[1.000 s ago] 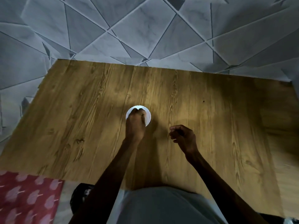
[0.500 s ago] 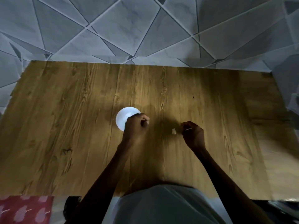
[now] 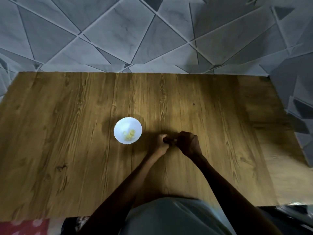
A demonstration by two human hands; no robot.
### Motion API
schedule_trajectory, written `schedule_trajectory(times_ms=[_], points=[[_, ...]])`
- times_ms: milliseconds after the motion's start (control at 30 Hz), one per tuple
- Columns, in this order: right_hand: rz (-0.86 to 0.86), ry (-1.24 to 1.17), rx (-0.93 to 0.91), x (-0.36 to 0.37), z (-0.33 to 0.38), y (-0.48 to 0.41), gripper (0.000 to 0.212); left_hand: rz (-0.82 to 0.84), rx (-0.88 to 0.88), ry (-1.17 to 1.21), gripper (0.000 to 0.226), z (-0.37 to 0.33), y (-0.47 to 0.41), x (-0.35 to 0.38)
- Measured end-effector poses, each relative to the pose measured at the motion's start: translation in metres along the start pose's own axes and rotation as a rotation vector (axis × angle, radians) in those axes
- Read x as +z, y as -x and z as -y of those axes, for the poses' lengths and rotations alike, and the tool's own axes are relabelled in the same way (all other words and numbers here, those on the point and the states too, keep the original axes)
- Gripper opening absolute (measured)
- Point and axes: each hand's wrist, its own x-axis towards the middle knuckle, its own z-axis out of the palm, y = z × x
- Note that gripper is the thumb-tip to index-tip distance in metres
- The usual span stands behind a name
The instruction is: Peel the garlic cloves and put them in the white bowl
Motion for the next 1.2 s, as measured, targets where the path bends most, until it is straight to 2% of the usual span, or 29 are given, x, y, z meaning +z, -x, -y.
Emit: schedule_trajectory(times_ms=[167, 300, 467, 633, 733, 900, 1033, 1200], points=[[0.039, -0.325, 0.128, -0.009, -0.004, 0.007, 0.016, -0.003, 0.056, 0.128, 0.018, -0.008, 0.005, 0.002], [0.095, -0.603, 0.225, -0.017, -0.001, 0.013, 0.020, 0.031, 0.061, 0.187, 0.023, -0.006, 0.010, -0.001], [0.129, -0.765, 0.250, -0.021, -0.001, 0.018, 0.018, 0.060, 0.070, 0.253, 0.024, -0.007, 0.014, -0.006], [0.170, -0.813, 0.265, -0.022, -0.003, 0.019, 0.020, 0.076, 0.103, 0.301, 0.025, -0.006, 0.019, -0.007], [0.162, -0.818, 0.230, -0.022, -0.003, 0.021, 0.021, 0.073, 0.129, 0.304, 0.018, -0.006, 0.018, -0.008], [0.140, -0.731, 0.220, -0.020, -0.001, 0.019, 0.020, 0.032, 0.153, 0.229, 0.019, -0.007, 0.019, -0.010], [0.142, -0.656, 0.225, -0.021, 0.005, 0.016, 0.014, 0.074, 0.149, 0.207, 0.015, -0.003, 0.018, -0.014], [0.155, -0.597, 0.250, -0.020, 0.008, 0.013, 0.011, 0.126, 0.133, 0.173, 0.025, -0.001, 0.020, -0.022]])
